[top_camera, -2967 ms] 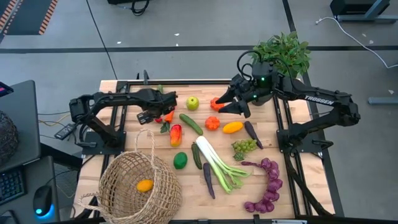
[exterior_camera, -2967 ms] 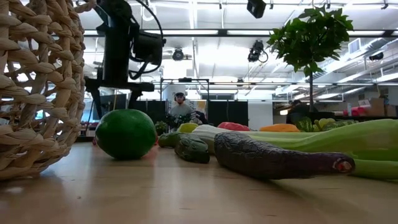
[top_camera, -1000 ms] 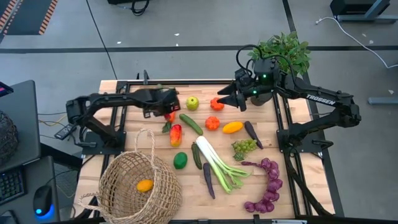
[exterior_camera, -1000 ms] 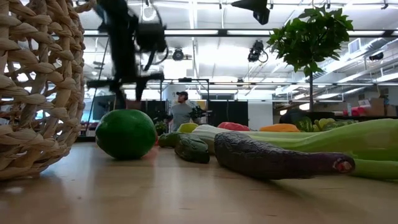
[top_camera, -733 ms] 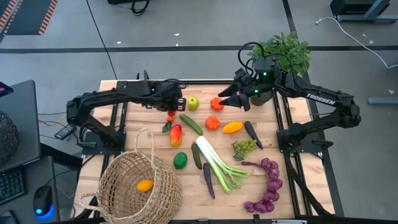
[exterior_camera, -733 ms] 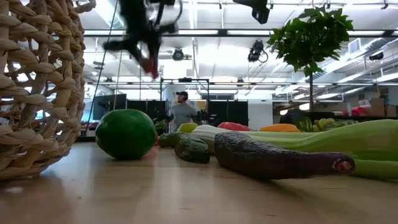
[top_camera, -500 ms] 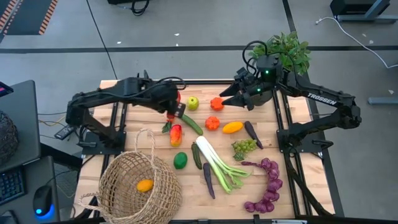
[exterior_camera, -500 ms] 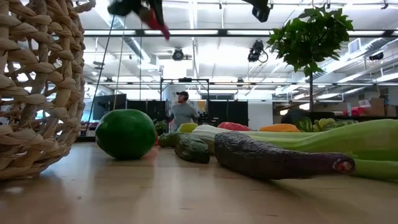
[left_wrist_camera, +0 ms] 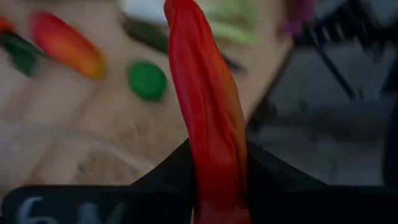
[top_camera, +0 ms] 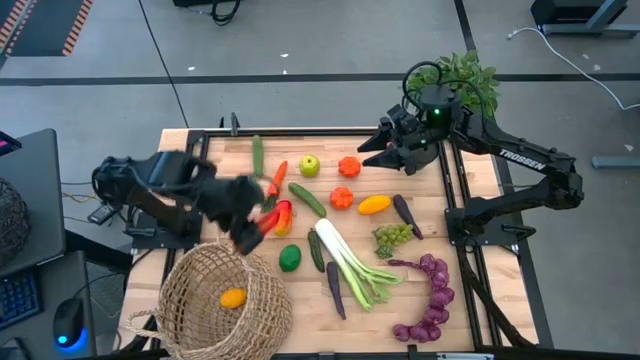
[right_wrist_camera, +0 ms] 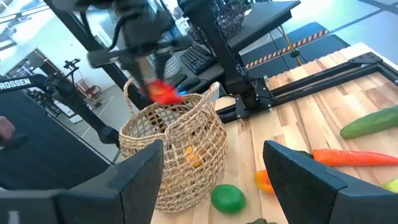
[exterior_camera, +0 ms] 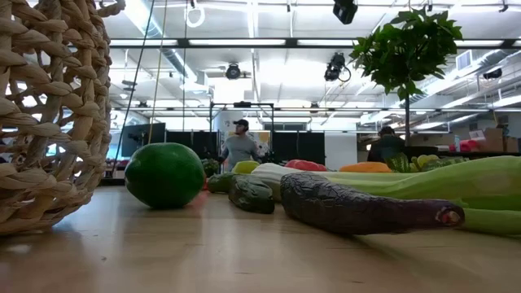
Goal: Build produce basket
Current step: Put the red chili pepper into the basket
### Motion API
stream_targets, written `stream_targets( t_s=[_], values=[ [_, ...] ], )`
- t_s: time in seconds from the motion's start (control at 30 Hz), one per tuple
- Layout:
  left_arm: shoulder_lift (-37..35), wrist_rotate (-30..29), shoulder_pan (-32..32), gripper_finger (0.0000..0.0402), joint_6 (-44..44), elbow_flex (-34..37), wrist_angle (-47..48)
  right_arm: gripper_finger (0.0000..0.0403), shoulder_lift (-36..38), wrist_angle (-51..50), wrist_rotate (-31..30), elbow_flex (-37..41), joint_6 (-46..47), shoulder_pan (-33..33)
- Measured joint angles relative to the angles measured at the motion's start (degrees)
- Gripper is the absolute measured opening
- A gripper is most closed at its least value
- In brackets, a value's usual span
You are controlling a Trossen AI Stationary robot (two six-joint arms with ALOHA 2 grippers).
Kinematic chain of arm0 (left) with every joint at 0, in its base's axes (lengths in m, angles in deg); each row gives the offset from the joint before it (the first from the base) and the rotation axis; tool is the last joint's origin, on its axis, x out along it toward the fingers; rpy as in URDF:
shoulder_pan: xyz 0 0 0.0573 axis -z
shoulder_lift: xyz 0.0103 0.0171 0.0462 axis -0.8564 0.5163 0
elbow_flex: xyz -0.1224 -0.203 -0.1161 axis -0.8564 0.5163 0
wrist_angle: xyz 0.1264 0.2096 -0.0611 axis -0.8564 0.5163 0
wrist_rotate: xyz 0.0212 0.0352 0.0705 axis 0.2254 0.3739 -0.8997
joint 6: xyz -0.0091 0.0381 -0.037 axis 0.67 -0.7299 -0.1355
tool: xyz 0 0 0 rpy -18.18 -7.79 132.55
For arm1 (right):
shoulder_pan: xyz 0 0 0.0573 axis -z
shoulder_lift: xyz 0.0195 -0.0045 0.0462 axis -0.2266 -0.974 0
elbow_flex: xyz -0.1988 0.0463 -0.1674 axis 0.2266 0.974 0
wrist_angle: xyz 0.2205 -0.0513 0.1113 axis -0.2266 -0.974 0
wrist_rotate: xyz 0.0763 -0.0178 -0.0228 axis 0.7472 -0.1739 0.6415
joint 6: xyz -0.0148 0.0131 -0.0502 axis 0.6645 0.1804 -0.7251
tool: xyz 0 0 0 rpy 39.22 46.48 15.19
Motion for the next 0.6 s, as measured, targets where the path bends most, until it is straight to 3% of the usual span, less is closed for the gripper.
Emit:
stream_targets(
  t_s=[0.2, 0.4, 0.6],
  values=[
    [0.28, 3.67, 9.94, 0.0109, -0.13, 0.43, 4.25, 0.0279, 0.03, -0.85, 0.90, 0.00, 1.54, 0.00],
    [0.21, 0.85, 19.51, 0.0109, -6.55, 1.03, 3.65, 0.0279, 0.25, -0.91, 0.90, 0.00, 1.36, 0.00],
    [-0.17, 0.37, 21.05, 0.0139, -1.95, 11.80, 3.90, 0.0279, 0.25, -0.94, 0.92, 0.00, 1.69, 0.00]
  ],
)
